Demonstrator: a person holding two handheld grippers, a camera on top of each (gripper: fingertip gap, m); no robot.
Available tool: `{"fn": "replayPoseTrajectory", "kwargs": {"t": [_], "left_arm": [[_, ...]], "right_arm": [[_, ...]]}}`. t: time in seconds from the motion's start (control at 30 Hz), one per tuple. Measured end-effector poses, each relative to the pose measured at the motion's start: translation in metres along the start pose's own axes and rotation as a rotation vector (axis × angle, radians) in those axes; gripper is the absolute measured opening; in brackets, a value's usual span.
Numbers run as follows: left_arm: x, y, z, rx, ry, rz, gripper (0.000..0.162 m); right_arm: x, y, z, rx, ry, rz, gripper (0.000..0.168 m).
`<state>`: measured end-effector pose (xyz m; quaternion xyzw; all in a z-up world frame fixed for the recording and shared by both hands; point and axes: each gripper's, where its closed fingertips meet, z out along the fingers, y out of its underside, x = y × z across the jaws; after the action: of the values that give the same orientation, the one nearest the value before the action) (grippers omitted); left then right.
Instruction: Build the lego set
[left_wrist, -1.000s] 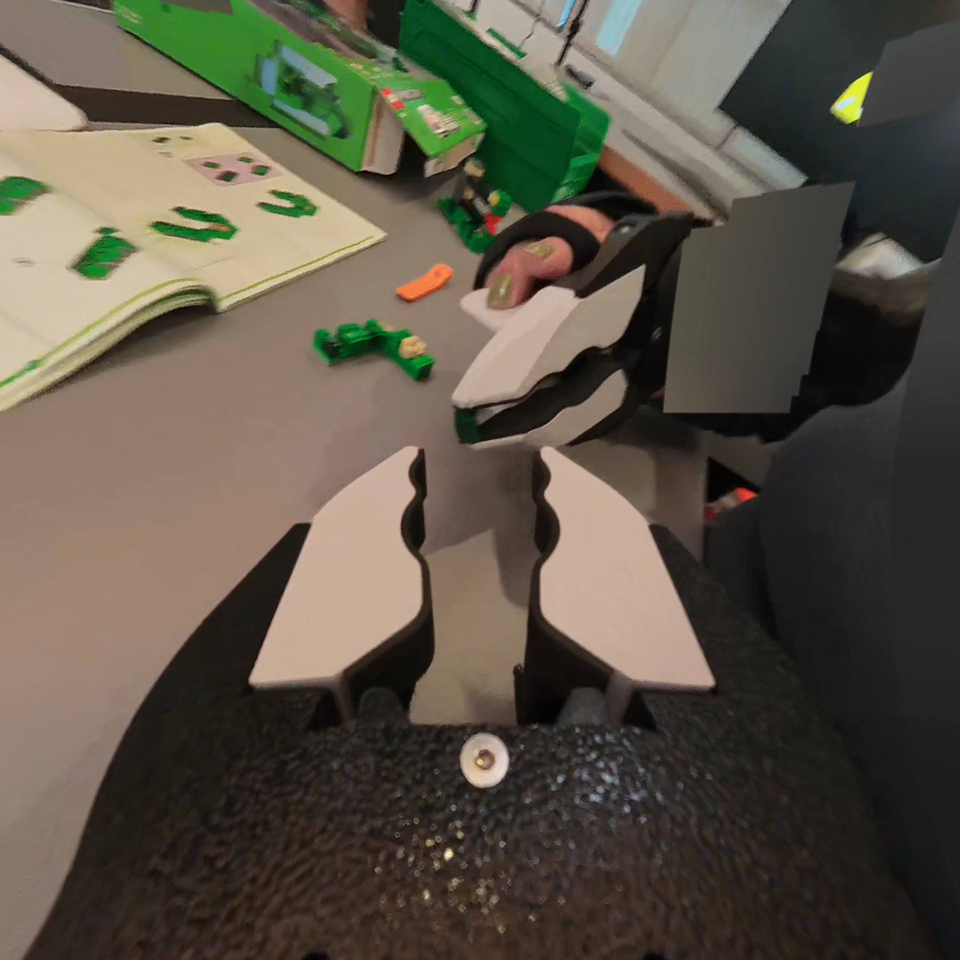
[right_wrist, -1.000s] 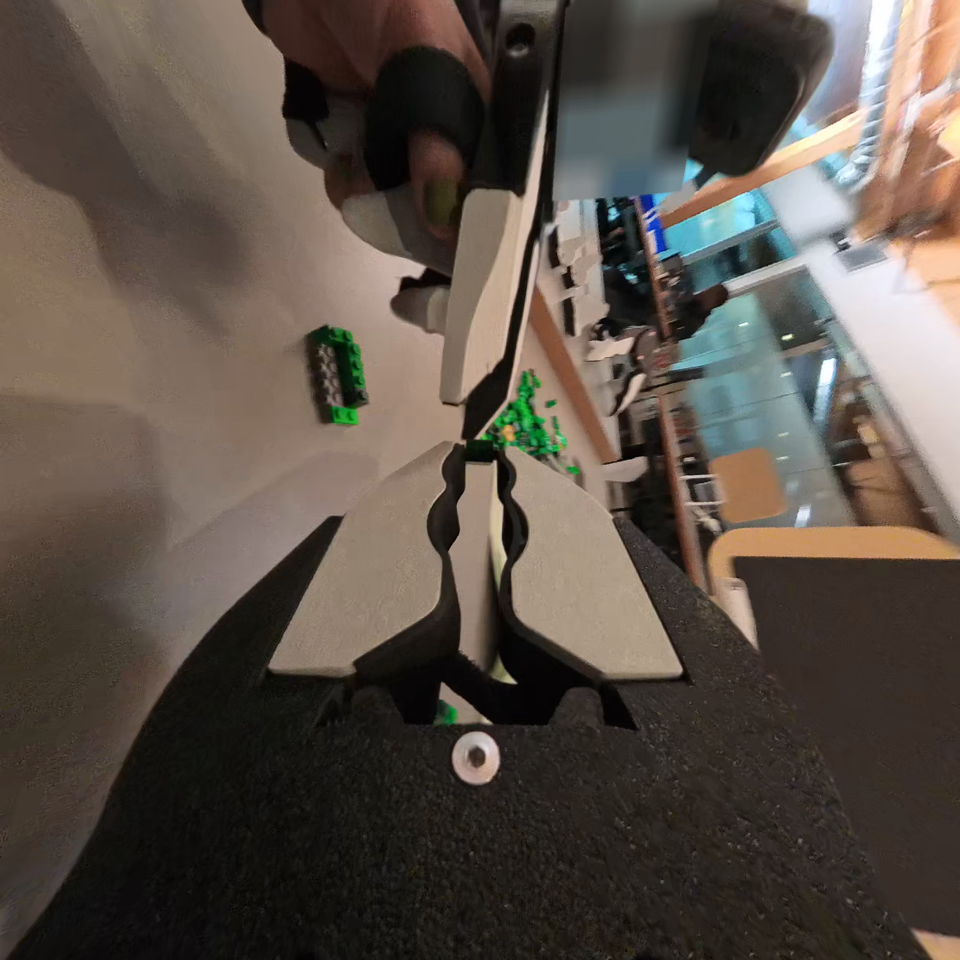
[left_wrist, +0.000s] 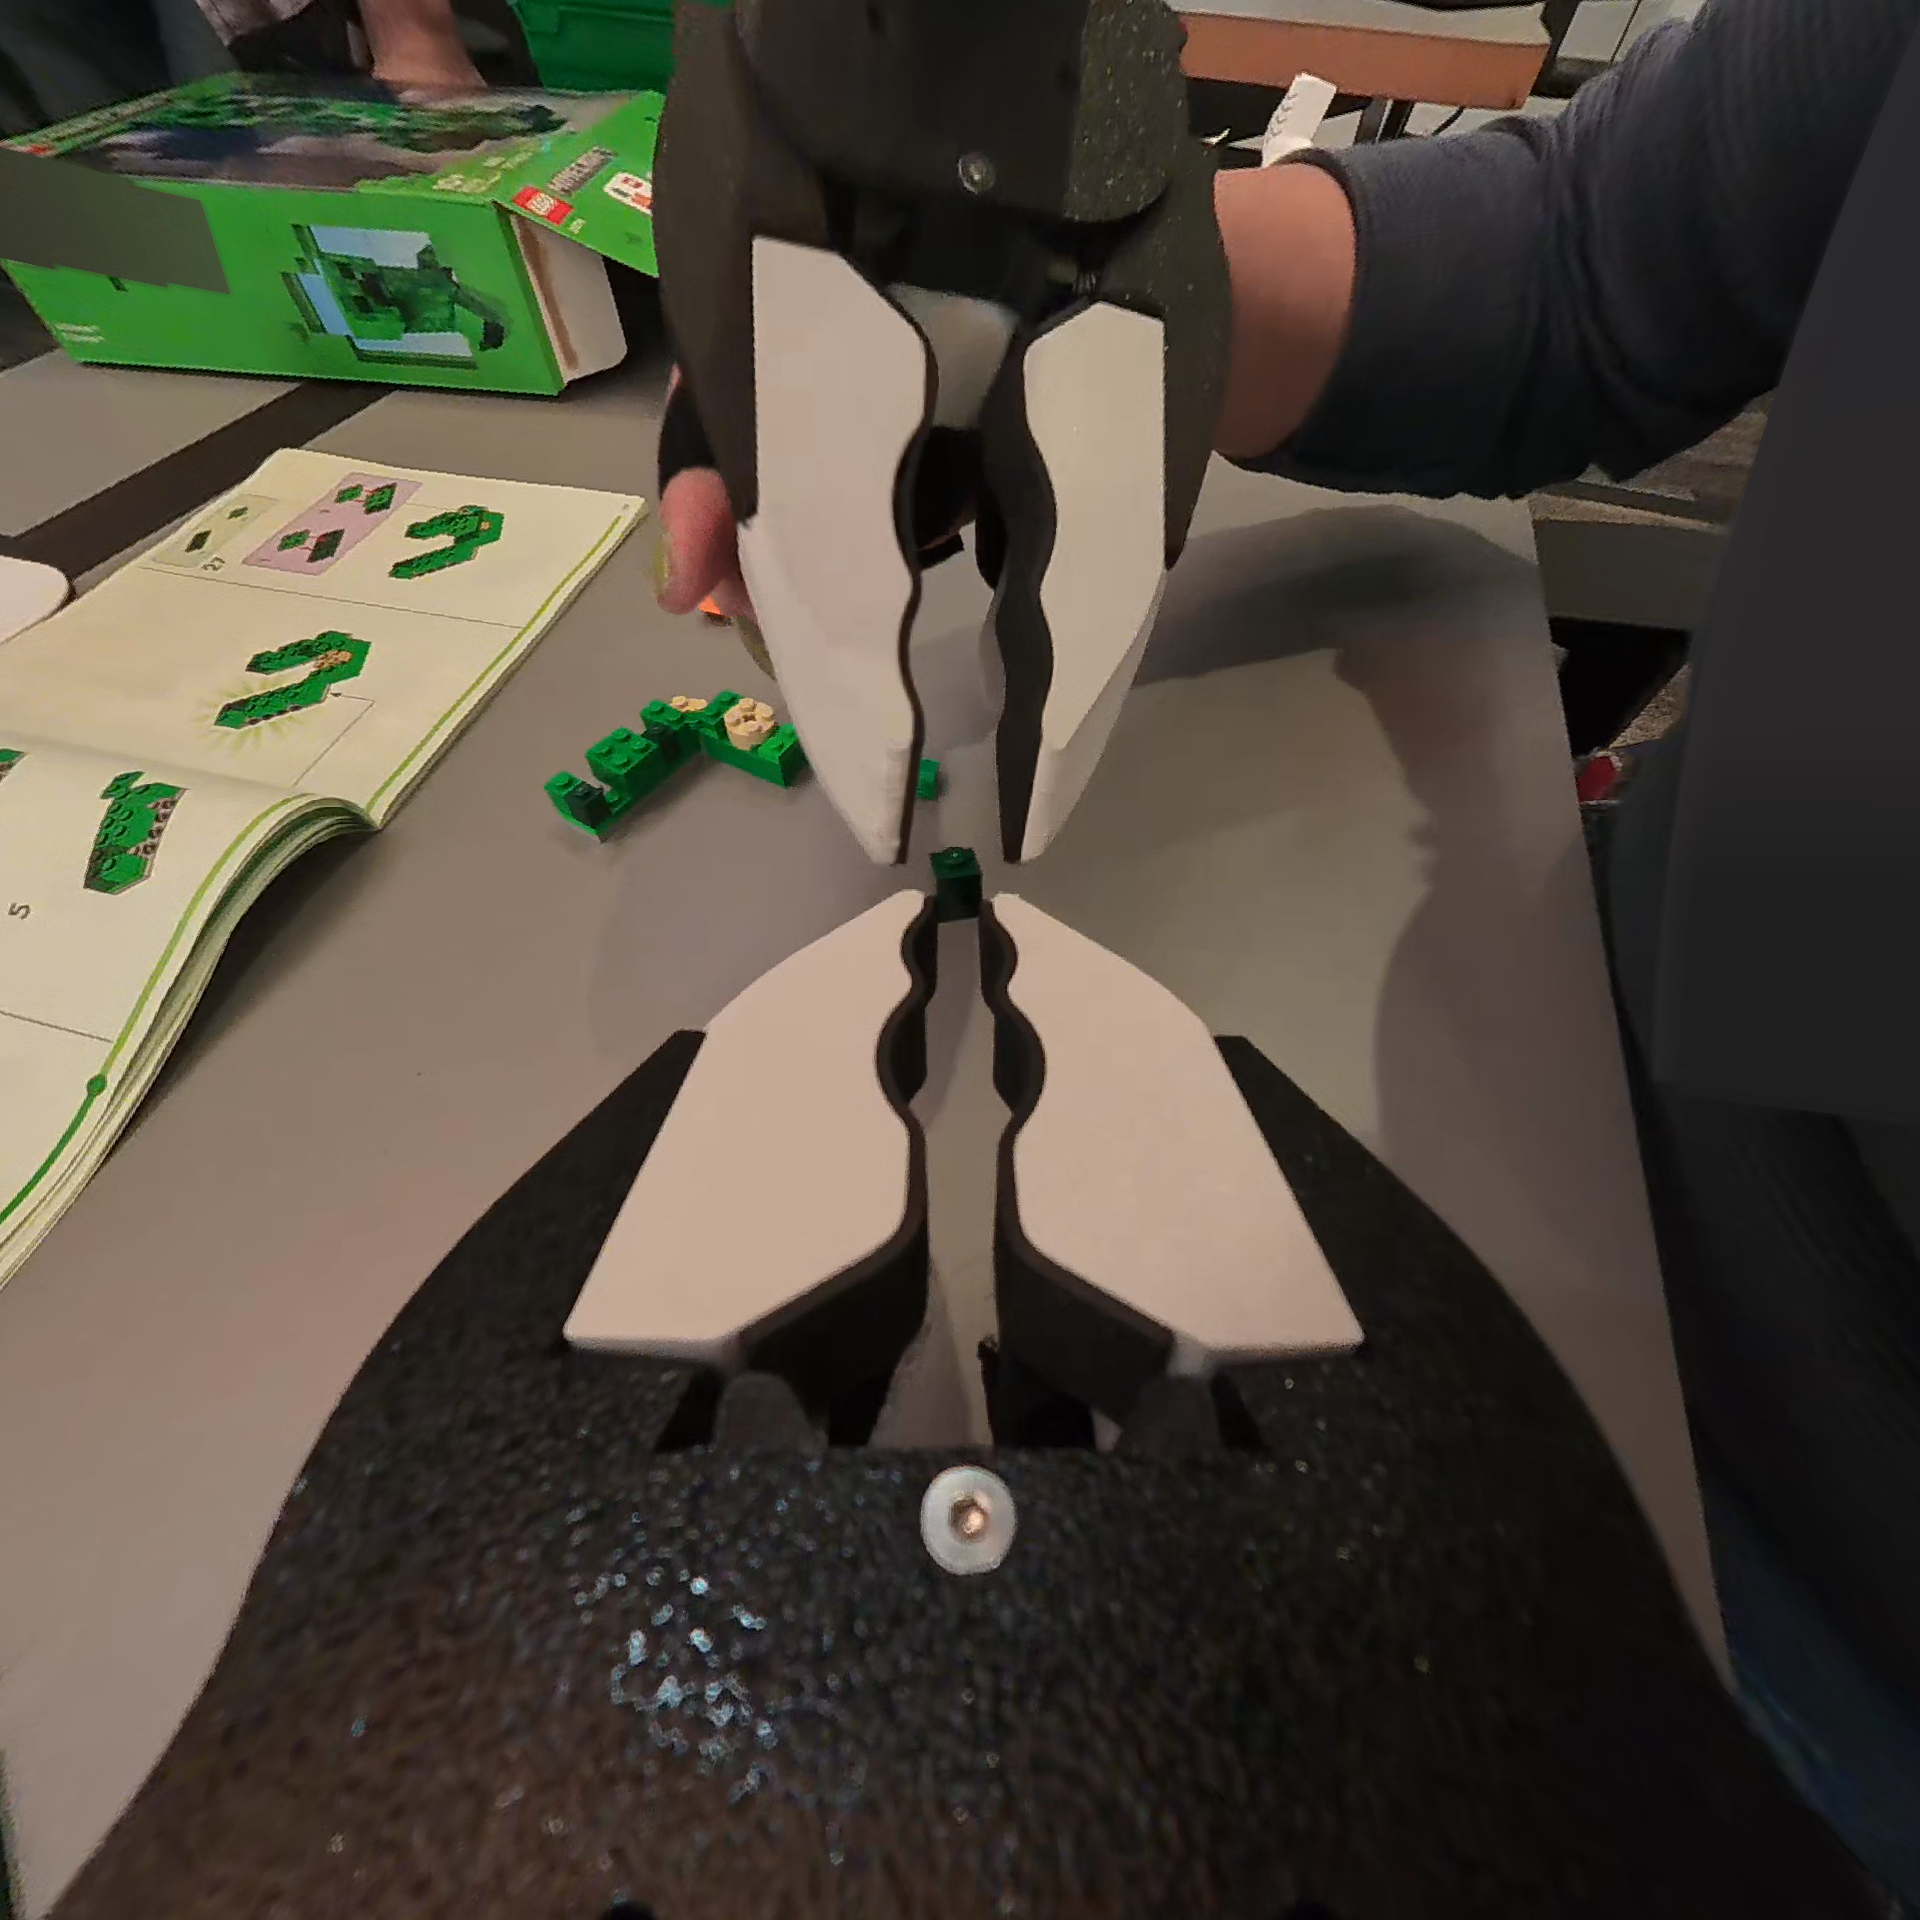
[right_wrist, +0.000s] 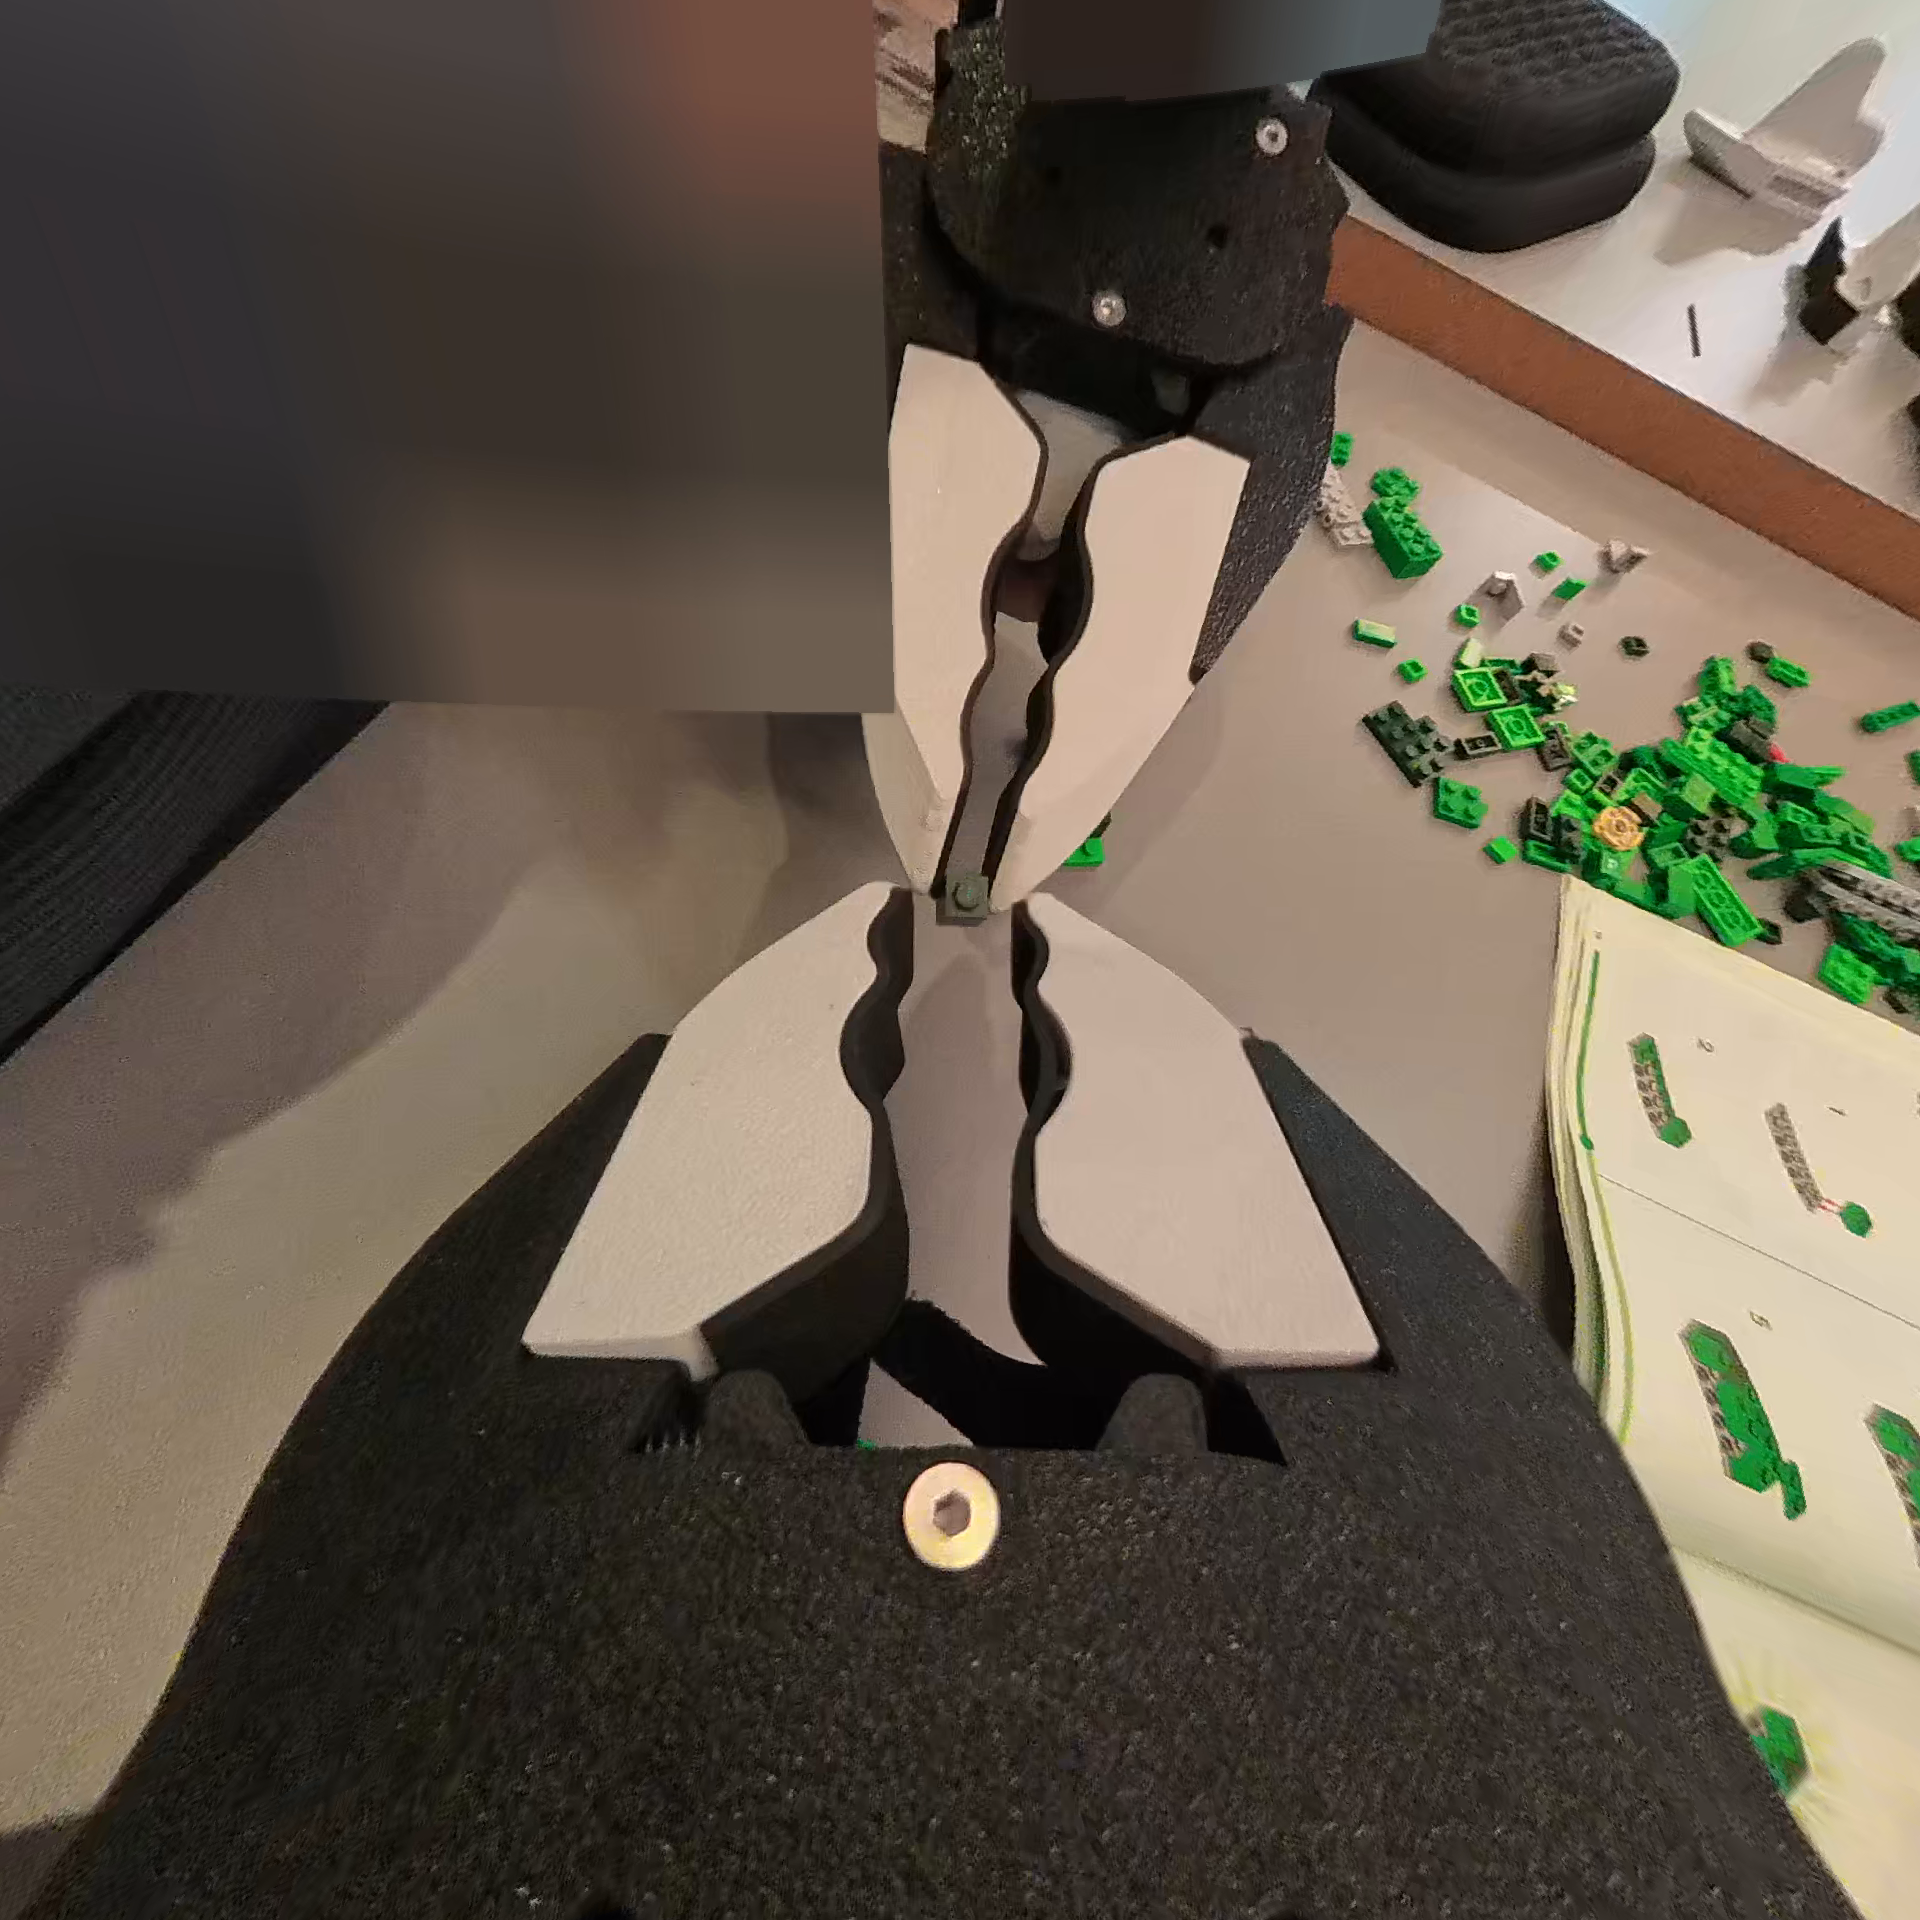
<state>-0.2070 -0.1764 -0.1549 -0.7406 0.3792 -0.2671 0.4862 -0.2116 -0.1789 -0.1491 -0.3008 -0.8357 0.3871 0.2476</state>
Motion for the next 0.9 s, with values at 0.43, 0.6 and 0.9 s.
{"fn": "replayPoseTrajectory", "kwargs": {"t": [0.43, 0.6, 0.9], "left_arm": [[-0.010, 0.010, -0.011, -0.058, -0.090, -0.015, 0.016], [-0.032, 0.065, -0.053, -0.276, -0.287, -0.069, 0.050], [-0.040, 0.100, -0.056, -0.404, -0.320, -0.077, 0.038]], "right_arm": [[0.002, 0.006, -0.005, 0.001, 0.052, 0.019, 0.007], [0.012, 0.020, -0.036, 0.131, 0.226, 0.145, 0.007], [0.010, 0.049, -0.072, 0.270, 0.372, 0.315, 0.007]]}}
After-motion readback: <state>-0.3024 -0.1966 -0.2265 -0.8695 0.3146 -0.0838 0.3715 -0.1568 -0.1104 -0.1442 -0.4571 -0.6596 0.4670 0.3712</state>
